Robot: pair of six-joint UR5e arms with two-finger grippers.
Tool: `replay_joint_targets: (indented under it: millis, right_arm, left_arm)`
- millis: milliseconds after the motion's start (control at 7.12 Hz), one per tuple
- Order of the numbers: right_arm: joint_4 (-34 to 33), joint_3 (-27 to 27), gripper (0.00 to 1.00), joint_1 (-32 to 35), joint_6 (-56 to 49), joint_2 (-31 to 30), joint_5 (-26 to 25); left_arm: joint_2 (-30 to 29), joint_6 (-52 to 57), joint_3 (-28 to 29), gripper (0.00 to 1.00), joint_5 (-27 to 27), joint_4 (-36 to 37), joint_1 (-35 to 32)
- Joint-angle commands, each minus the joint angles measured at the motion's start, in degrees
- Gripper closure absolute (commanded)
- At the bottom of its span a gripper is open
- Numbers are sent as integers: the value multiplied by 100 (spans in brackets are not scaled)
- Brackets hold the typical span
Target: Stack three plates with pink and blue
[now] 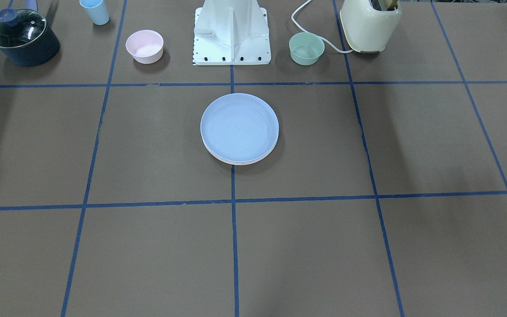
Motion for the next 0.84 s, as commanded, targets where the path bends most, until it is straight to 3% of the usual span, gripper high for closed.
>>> replay_joint_targets:
  millis: [0,702]
  right_arm:
    - [0,33,0,0,3,9,41]
    - [0,42,0,0,-24,9,59]
  left_arm:
    - [142,0,59,0,17,2,0]
    - [151,-9,-29,0,17,-42,0]
